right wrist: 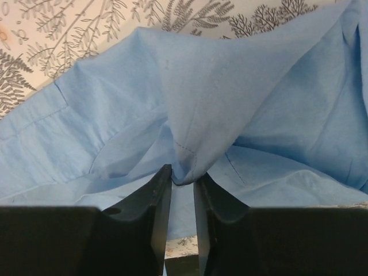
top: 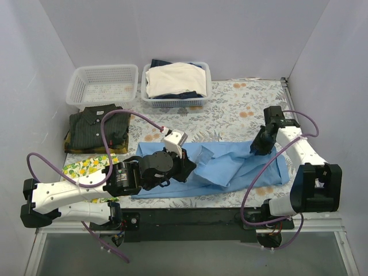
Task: Fold and stack the long sleeve shirts
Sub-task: Fold the shirt
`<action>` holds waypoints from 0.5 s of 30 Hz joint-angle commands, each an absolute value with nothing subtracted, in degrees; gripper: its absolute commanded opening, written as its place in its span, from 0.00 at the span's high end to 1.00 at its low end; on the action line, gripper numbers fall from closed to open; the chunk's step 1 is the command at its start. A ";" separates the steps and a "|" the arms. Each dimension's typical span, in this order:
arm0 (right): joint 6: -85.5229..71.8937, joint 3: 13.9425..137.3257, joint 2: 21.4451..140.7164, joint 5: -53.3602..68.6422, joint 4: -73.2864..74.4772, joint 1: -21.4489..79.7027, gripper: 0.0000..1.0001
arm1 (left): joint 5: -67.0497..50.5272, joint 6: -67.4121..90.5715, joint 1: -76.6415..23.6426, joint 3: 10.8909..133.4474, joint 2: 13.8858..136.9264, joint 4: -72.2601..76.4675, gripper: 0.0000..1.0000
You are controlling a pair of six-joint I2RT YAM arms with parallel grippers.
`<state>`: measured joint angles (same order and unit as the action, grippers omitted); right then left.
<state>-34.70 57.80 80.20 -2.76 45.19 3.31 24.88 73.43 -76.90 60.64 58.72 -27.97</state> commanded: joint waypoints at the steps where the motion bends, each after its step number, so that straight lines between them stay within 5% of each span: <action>1: -34.63 55.11 79.72 -2.02 43.86 2.20 0.76 | 30.14 71.28 -77.08 62.75 56.52 -27.33 1.00; 4: -34.02 53.70 79.19 -2.11 43.86 0.80 0.98 | 33.13 69.61 -77.17 63.71 55.99 -27.16 1.00; 15: -30.85 50.45 74.36 -0.35 41.93 -10.10 0.99 | 40.87 51.52 -77.17 64.87 50.19 -19.00 1.00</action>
